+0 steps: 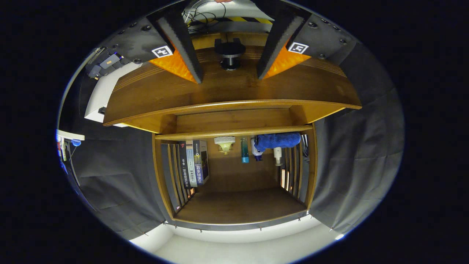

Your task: Pull open the drawer, take out the items inside it, and place them on the countertop above the cabinet.

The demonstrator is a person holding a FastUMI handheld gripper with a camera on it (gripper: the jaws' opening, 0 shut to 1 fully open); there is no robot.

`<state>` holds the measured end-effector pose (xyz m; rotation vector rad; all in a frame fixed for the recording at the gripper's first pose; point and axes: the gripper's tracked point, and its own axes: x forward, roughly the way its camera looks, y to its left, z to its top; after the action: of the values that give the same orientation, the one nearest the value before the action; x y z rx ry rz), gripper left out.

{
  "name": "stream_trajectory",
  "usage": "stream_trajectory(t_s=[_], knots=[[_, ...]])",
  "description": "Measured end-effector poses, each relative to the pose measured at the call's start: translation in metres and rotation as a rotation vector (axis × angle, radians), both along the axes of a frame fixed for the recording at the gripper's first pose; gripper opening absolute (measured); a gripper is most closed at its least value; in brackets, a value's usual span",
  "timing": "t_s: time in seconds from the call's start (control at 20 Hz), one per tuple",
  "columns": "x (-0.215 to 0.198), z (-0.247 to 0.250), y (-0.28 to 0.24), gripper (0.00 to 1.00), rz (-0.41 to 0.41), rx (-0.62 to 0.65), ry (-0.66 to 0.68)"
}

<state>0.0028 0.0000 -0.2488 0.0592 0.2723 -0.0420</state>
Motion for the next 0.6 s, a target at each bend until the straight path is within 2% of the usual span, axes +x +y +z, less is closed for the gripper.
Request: stream_trajectory(t_s=[0.3,0.6], knots=[[0.019,0.001,-0.002,0.98,0.0,-0.014,-0.003],[0.071,0.0,-0.003,0.98,-0.002,-0.017,-0.004]])
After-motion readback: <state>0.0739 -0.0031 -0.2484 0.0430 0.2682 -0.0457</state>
